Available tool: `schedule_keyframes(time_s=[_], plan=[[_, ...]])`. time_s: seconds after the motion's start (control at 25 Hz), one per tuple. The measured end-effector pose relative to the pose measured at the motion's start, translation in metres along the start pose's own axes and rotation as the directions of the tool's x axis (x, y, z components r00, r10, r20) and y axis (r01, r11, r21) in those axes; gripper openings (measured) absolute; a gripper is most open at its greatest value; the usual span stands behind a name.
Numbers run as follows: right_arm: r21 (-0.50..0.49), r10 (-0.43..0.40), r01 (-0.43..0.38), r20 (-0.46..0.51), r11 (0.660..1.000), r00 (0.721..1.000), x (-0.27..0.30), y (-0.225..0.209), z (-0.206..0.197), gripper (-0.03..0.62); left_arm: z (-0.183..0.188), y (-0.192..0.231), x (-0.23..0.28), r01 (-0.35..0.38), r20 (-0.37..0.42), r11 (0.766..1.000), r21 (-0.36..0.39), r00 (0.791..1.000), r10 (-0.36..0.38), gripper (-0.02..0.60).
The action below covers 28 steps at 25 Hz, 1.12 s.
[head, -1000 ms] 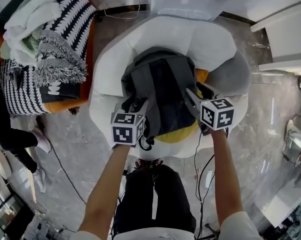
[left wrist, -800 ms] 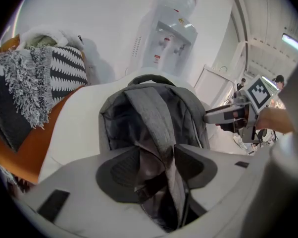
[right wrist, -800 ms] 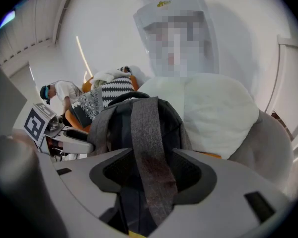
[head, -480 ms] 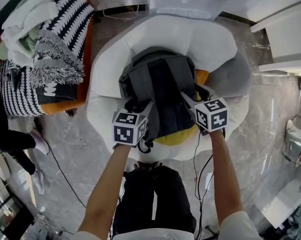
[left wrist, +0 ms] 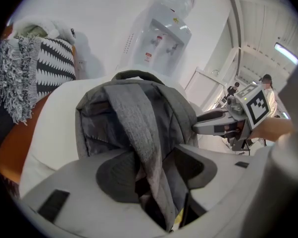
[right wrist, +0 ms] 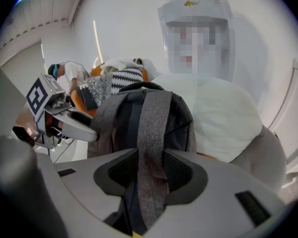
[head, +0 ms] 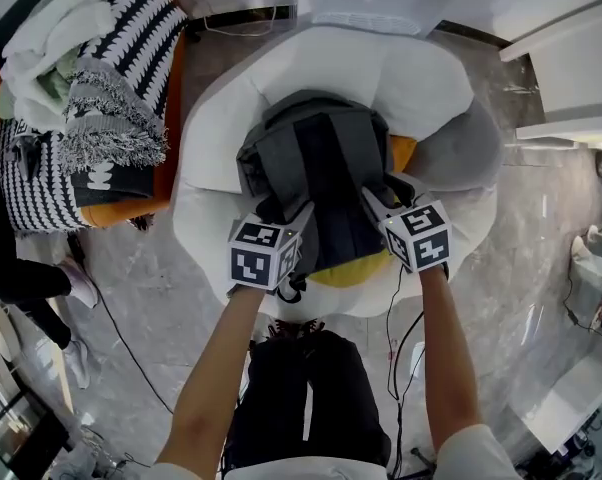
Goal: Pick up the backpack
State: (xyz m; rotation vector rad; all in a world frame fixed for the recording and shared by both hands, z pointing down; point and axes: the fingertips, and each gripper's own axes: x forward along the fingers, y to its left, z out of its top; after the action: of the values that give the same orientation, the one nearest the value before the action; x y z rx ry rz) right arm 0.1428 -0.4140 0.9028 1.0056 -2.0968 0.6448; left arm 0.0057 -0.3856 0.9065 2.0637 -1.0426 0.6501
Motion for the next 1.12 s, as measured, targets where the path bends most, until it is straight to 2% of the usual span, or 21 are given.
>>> schedule_keyframes(time_s=[0.04,0.16,0.32,0.4,0.56,0.68,1.12], plan=[[-0.007,-0.006,0.006,0.000,1.000,1.000,-0.002,0.001,0.000,0.147,0.000,-0.001,-0.001,0.004,-0.002,1.000,-0.004,1.000,-0.004,0.238],[-0.004,-0.005,0.005,0.004,1.000,1.000,-0.011,0.007,0.002,0.140,0.005,-0.008,-0.008,0.029,0.011,0.999,-0.025,1.000,-0.029,0.239],[0.024,0.001,-0.001,0.009,1.000,1.000,-0.023,0.018,0.006,0.099,0.009,-0.016,-0.020,0.043,0.014,0.998,-0.046,0.999,-0.043,0.238],[0.051,0.003,-0.003,0.013,0.999,1.000,-0.030,0.020,0.008,0.071,0.009,-0.018,-0.024,0.027,0.004,0.998,-0.051,1.000,-0.027,0.182],[0.087,0.028,-0.029,0.017,0.996,0.999,-0.041,0.027,0.012,0.063,0.010,-0.018,-0.033,-0.004,-0.023,0.998,-0.059,1.000,0.002,0.132],[0.111,0.036,-0.038,0.026,0.993,0.999,-0.049,0.032,0.014,0.051,0.009,-0.022,-0.038,-0.001,-0.037,0.998,-0.064,0.999,-0.001,0.120],[0.103,0.027,-0.028,0.020,0.994,0.999,-0.080,0.042,0.029,0.041,0.022,-0.040,-0.063,-0.003,-0.043,0.998,-0.068,0.999,0.000,0.081]])
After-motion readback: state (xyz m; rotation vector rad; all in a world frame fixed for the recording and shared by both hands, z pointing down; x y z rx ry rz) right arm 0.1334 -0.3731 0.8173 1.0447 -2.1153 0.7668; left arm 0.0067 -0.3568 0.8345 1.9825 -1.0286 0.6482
